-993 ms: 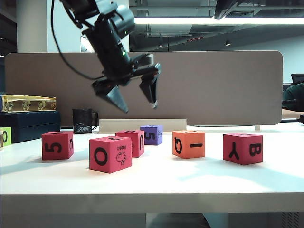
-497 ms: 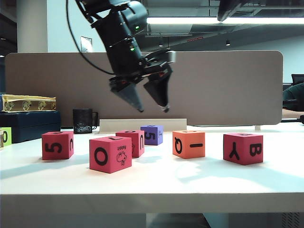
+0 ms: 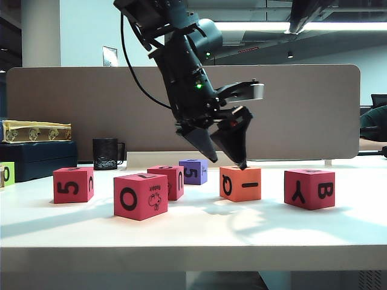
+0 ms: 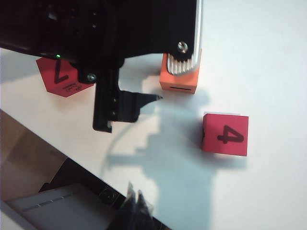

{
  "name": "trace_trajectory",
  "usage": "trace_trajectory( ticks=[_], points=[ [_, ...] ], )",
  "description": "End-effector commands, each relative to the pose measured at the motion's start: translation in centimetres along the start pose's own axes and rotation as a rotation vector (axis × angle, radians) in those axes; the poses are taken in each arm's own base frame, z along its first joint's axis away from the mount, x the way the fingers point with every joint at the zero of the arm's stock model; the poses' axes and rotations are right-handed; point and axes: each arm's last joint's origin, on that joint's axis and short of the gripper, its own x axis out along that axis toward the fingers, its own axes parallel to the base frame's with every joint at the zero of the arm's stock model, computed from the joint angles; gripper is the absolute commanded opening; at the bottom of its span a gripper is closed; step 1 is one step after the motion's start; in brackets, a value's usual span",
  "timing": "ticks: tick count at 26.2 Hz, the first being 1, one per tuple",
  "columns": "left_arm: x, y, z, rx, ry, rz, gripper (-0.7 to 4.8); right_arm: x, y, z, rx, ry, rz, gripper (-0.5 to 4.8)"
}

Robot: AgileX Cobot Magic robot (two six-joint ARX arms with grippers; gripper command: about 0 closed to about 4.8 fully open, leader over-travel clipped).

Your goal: Select the appropriate blocks from the scattered letter blocks on the table and arrange them in a row to spell out "2024".

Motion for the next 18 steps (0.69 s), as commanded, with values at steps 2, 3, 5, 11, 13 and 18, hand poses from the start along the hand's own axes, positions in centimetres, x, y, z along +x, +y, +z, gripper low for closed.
trace_trajectory(
  ticks=[2, 3, 5, 11, 13, 18],
  points=[
    [0.4, 0.0, 0.4, 0.014, -0.043, -0.017, 4.79, -0.2, 0.1, 0.1, -0.006, -0.012, -0.001, -0.02],
    [0.6, 0.0, 0.3, 0.014, -0.044, -0.017, 4.79, -0.2, 0.1, 0.1, -0.006, -0.011, -0.001, -0.02],
    [0.8, 0.0, 0.3, 0.011, -0.047, -0.015, 4.79, -0.2, 0.0, 0.0, -0.006, -0.011, -0.002, -0.02],
    [1.6, 0.1, 0.4, 0.001, -0.071, -0.006, 4.79, -0.2, 0.1, 0.0, -0.006, -0.010, -0.001, -0.02],
    [1.8, 0.2, 0.5, -0.013, -0.082, -0.001, 4.79, -0.2, 0.1, 0.0, -0.006, -0.011, -0.001, -0.02],
    [1.9, 0.3, 0.8, -0.045, -0.113, 0.012, 4.79, -0.2, 0.0, 0.0, -0.006, -0.011, -0.002, -0.02]
  ],
)
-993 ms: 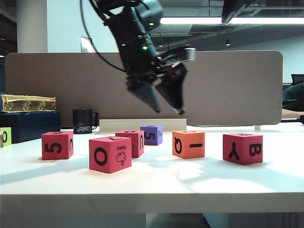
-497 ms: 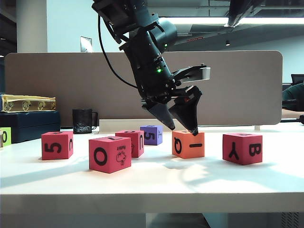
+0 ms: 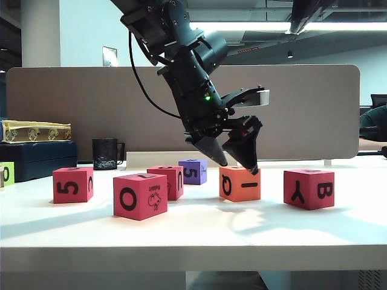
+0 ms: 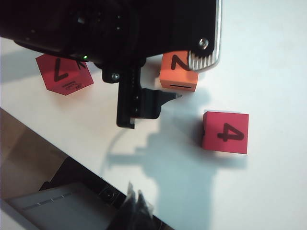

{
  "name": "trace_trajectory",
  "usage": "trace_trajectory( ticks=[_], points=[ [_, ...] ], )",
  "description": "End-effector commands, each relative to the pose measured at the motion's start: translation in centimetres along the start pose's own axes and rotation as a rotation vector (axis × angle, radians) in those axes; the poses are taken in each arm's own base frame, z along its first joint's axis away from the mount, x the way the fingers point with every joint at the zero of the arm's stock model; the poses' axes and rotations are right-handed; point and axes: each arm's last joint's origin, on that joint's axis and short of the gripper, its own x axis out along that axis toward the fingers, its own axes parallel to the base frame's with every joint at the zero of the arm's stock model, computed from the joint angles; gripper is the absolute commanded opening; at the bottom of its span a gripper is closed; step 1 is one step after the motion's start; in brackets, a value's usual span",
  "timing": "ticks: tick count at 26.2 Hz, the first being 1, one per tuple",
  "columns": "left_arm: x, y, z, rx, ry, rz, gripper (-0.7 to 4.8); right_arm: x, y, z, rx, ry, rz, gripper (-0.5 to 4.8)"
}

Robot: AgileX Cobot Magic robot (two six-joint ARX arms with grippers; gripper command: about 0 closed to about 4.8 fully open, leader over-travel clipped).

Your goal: Select the appropriate blocks from the scattered letter blocks on the table and arrange them in a row to spell out "2024".

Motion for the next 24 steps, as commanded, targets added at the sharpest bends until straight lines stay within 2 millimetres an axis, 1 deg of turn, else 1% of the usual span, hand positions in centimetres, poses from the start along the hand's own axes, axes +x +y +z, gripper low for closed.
trace_trajectory(
  ticks=[1, 2, 4, 8, 9, 11, 12, 14, 24],
  points=[
    [0.06, 0.04, 0.44, -0.040, -0.038, 0.009, 4.68, -0.25, 0.05, 0.10, -0.007, -0.017, -0.001, -0.02],
    [0.09, 0.04, 0.43, -0.048, -0.039, 0.009, 4.55, -0.25, 0.05, 0.11, -0.007, -0.017, -0.001, -0.02],
    [0.61, 0.03, 0.15, -0.061, -0.026, 0.004, 4.53, -0.25, 0.04, 0.11, -0.006, -0.018, -0.002, -0.02],
    [0.80, 0.02, 0.03, -0.075, -0.019, 0.002, 4.51, -0.26, 0.03, 0.15, -0.007, -0.022, -0.005, -0.02],
    [0.80, 0.02, 0.03, -0.075, -0.019, 0.002, 4.42, -0.25, 0.04, 0.17, -0.008, -0.023, -0.005, -0.02],
    [0.85, 0.02, 0.00, -0.075, -0.018, 0.002, 3.83, -0.25, 0.04, 0.18, -0.008, -0.025, -0.005, -0.02],
    [0.85, 0.02, 0.00, -0.077, -0.018, 0.002, 3.43, -0.25, 0.04, 0.18, -0.008, -0.025, -0.005, -0.02],
    [0.85, 0.02, 0.00, -0.089, -0.017, 0.002, 3.02, -0.25, 0.03, 0.18, -0.008, -0.025, -0.005, -0.02],
    [0.83, 0.04, 0.01, -0.122, -0.016, 0.009, 2.97, -0.25, 0.04, 0.18, -0.008, -0.025, -0.005, -0.02]
  ],
)
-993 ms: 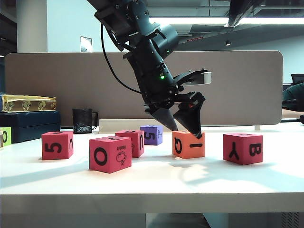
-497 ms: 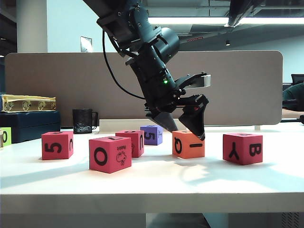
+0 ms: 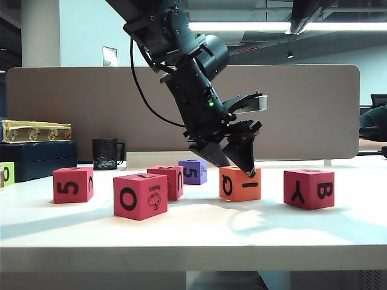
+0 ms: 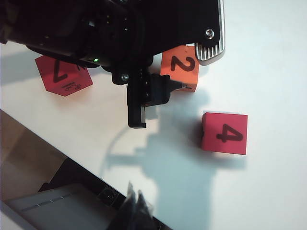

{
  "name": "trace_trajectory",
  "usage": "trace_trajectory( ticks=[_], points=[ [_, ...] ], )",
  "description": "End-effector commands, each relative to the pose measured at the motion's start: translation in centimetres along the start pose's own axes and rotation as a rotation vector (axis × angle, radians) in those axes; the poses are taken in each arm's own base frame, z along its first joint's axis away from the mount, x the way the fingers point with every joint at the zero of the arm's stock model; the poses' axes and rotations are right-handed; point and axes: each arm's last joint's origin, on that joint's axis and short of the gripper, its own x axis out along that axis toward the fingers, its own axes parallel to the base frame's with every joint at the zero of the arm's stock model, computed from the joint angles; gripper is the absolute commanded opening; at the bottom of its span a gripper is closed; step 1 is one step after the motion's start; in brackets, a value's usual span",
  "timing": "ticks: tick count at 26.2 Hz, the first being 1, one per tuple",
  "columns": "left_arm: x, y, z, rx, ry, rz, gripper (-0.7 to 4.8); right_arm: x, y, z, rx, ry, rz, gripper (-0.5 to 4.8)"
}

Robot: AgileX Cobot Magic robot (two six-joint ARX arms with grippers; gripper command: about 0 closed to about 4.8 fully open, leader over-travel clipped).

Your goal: Select the appropriate blocks from the scattered letter blocks on the table and arrange them in a row to spell out "2024".

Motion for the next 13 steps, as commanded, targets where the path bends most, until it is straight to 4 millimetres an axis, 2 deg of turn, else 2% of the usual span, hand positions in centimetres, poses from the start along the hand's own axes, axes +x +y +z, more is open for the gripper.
trace_trajectory(
  ticks=[1, 7, 13],
  points=[
    [-0.2, -0.1, 0.2, -0.031, -0.010, 0.008, 2.97, -0.2, 0.0, 0.2, -0.007, -0.021, -0.003, -0.02],
    [-0.4, 0.2, 0.3, -0.178, 0.005, 0.121, 2.97, -0.2, 0.0, 0.2, -0.023, -0.022, -0.003, -0.02],
    [-1.7, 0.3, 0.8, -0.395, -0.022, 0.170, 2.98, -0.2, 0.0, 0.2, -0.029, -0.029, -0.003, -0.02]
  ],
)
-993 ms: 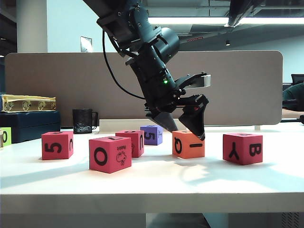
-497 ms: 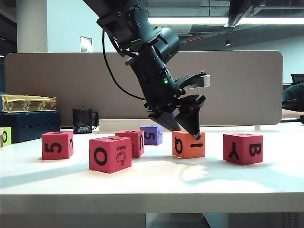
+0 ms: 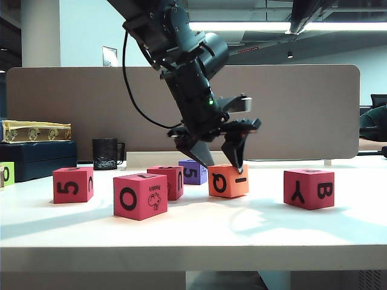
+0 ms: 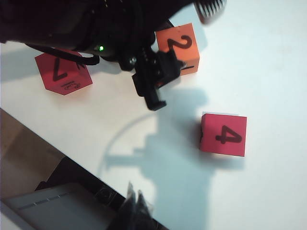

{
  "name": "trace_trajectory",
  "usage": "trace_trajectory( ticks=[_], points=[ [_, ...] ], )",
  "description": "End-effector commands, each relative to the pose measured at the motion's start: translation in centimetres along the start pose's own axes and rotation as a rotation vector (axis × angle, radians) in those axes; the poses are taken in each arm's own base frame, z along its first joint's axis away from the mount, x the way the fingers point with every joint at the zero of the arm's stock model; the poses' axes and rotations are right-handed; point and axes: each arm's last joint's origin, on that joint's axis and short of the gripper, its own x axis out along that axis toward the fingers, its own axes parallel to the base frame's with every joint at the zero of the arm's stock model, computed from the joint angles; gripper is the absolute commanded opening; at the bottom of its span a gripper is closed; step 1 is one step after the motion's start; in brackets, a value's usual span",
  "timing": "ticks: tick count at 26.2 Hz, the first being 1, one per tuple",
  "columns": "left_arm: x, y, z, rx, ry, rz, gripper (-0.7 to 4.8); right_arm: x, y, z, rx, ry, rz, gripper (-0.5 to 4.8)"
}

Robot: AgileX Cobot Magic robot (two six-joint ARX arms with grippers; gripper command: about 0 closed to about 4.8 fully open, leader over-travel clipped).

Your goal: Select the appropriate blocks from the scattered letter blocks on the table and arrange them in a row to spell out "2024".

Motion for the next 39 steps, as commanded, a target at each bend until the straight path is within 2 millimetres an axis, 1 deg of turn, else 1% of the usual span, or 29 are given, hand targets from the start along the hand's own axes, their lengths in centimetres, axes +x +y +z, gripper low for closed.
trace_trajectory(
  ticks=[1, 6, 9, 11, 13, 16, 18, 20, 21, 22, 24, 31, 35, 36, 37, 39],
  points=[
    [-1.5, -0.1, 0.7, -0.155, -0.032, 0.006, 2.98, -0.2, 0.0, 0.3, -0.010, -0.031, -0.004, -0.02],
    [-2.4, -0.1, 1.0, -0.240, -0.040, 0.002, 2.97, -0.2, 0.0, 0.4, -0.013, -0.047, -0.004, -0.02],
    [-2.4, -0.2, 0.9, -0.231, -0.030, -0.006, 2.98, -0.2, 0.0, 0.4, -0.013, -0.046, -0.004, -0.02],
    [-2.3, -0.2, 0.8, -0.191, -0.022, -0.010, 3.01, -0.3, 0.0, 0.4, -0.013, -0.047, -0.004, -0.02],
    [-2.3, -0.3, 0.8, -0.124, -0.017, -0.035, 3.14, -0.2, 0.0, 0.4, -0.013, -0.048, -0.004, -0.02],
    [-2.3, -0.4, 0.7, -0.024, -0.010, -0.035, 3.14, -0.2, 0.0, 0.5, -0.014, -0.056, -0.004, -0.02],
    [-2.3, -0.3, 0.7, 0.006, -0.008, -0.027, 3.21, -0.2, 0.0, 0.5, -0.015, -0.058, -0.001, -0.02],
    [-2.3, -0.3, 0.7, 0.016, -0.008, -0.026, 3.77, -0.2, 0.0, 0.5, -0.014, -0.058, -0.001, -0.02],
    [-2.3, -0.1, 0.7, 0.020, -0.009, -0.024, 4.55, -0.2, 0.0, 0.5, -0.014, -0.057, -0.001, -0.02],
    [-2.1, -0.1, 0.6, 0.027, -0.006, -0.024, 4.79, -0.2, 0.0, 0.5, -0.013, -0.057, -0.001, -0.02],
    [-1.9, -0.1, 0.5, 0.027, -0.003, -0.024, 4.79, -0.2, 0.0, 0.5, -0.012, -0.057, -0.001, -0.02],
    [-0.2, -0.2, 0.0, 0.029, 0.005, -0.027, 4.79, -0.2, 0.0, 0.5, -0.012, -0.057, -0.001, -0.02],
    [0.3, -0.2, 0.1, 0.029, -0.016, -0.026, 4.79, -0.2, 0.0, 0.5, -0.012, -0.057, -0.001, -0.02],
    [0.3, -0.2, 0.2, 0.030, -0.021, -0.026, 4.58, -0.2, 0.0, 0.5, -0.012, -0.057, -0.001, -0.02],
    [0.3, -0.2, 0.2, 0.030, -0.022, -0.026, 4.25, -0.2, 0.0, 0.5, -0.012, -0.056, -0.001, -0.02],
    [0.3, -0.2, 0.2, 0.030, -0.022, -0.026, 3.84, -0.2, 0.0, 0.5, -0.012, -0.057, -0.001, -0.02]
  ],
)
